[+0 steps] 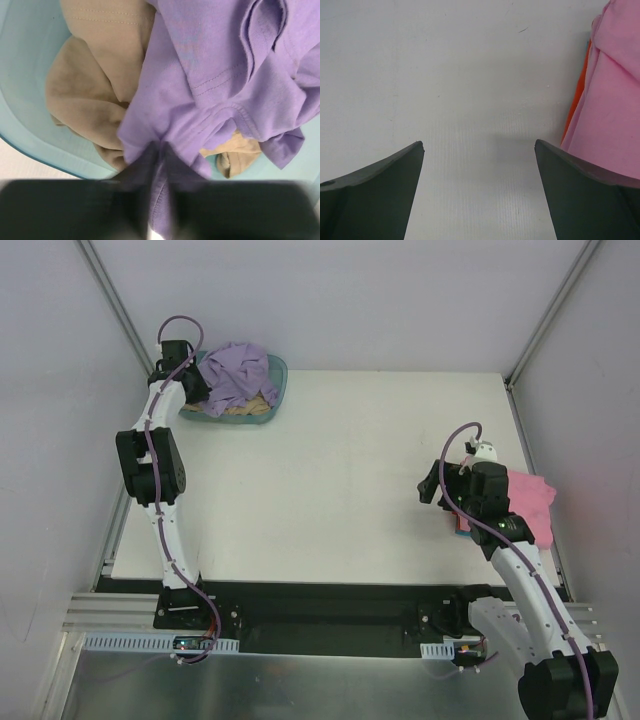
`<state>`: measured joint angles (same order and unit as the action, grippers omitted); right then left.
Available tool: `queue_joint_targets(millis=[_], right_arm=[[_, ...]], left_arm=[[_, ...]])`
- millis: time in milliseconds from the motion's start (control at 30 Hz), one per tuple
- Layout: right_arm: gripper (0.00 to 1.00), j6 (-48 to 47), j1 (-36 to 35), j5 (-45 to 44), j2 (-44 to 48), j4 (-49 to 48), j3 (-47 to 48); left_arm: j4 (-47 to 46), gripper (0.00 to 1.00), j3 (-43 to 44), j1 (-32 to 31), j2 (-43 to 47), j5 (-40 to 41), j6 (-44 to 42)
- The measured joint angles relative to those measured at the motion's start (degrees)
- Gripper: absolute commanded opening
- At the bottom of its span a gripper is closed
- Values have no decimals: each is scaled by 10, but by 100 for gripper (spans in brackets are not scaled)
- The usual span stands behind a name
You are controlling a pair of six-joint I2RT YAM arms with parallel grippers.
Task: Fold and stack the t-shirts
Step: Grab crumpled tshirt from bin with the left arm
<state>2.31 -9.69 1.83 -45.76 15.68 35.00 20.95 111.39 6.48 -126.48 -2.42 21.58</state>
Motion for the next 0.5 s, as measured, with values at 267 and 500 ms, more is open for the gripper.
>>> queue_joint_targets(millis=[267, 500], right_arm=[[97, 0, 0, -1, 1, 0, 0], [97, 0, 0, -5, 17, 1, 0]], left_arm=[[0, 0, 0, -1, 2, -1, -22], [8, 0, -30, -20, 77, -4, -38]])
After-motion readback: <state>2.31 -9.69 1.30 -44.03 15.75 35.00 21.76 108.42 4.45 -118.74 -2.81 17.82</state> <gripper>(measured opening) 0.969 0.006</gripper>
